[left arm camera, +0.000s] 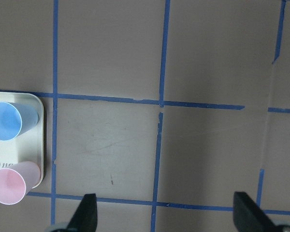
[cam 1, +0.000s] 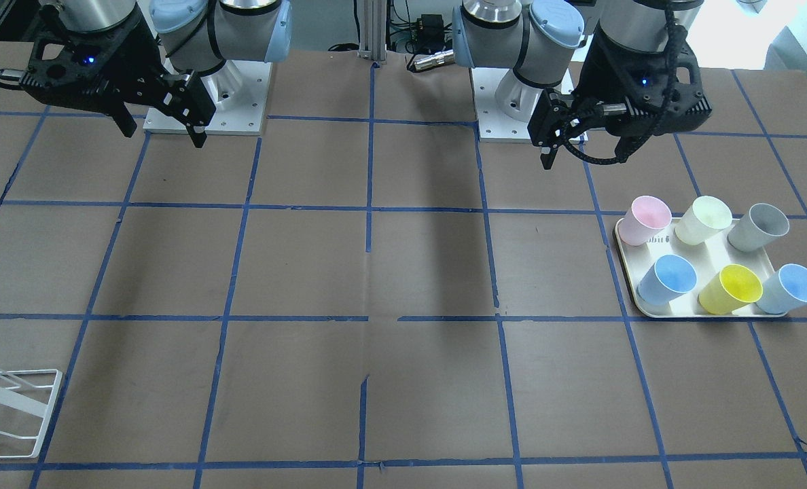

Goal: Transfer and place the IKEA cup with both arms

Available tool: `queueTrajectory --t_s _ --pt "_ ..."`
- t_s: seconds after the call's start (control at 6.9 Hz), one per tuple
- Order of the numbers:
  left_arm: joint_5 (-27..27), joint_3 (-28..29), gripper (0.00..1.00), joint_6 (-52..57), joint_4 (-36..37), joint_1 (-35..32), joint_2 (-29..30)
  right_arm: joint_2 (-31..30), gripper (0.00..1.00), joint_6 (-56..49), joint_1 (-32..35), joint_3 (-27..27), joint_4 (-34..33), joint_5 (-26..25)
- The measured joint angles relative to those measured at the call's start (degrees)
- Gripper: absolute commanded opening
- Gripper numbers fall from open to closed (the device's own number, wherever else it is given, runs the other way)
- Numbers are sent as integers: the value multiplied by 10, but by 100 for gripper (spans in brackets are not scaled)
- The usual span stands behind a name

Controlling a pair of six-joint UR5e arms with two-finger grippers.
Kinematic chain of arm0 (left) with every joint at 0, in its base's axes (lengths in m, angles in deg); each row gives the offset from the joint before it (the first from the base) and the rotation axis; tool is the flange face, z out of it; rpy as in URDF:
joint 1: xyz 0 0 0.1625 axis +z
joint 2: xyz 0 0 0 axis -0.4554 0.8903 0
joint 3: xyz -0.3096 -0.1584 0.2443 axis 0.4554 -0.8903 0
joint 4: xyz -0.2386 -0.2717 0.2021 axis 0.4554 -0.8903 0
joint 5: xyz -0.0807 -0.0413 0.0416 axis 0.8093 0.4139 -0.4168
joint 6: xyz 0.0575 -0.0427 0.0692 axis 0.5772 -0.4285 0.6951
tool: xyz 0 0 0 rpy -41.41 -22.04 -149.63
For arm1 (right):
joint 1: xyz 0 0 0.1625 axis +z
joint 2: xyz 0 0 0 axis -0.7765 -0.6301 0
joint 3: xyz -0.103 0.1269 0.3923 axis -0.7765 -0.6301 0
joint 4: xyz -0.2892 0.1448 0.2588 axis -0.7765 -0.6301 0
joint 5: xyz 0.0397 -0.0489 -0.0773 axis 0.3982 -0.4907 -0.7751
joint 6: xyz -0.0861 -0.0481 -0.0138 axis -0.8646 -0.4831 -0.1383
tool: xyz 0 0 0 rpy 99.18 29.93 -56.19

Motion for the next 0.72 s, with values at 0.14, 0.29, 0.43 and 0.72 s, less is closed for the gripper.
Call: queueTrajectory --t_s 0.14,0.29,0.43,0.72 --pt "23 10 100 0 5 8 9 0 100 0 0 0 1 0" --pt "31 20 100 1 8 12 17 0 100 0 0 0 2 1" --pt "32 25 100 4 8 14 20 0 100 -1 0 1 2 2" --pt "25 24 100 8 7 13 21 0 100 -1 0 1 2 2"
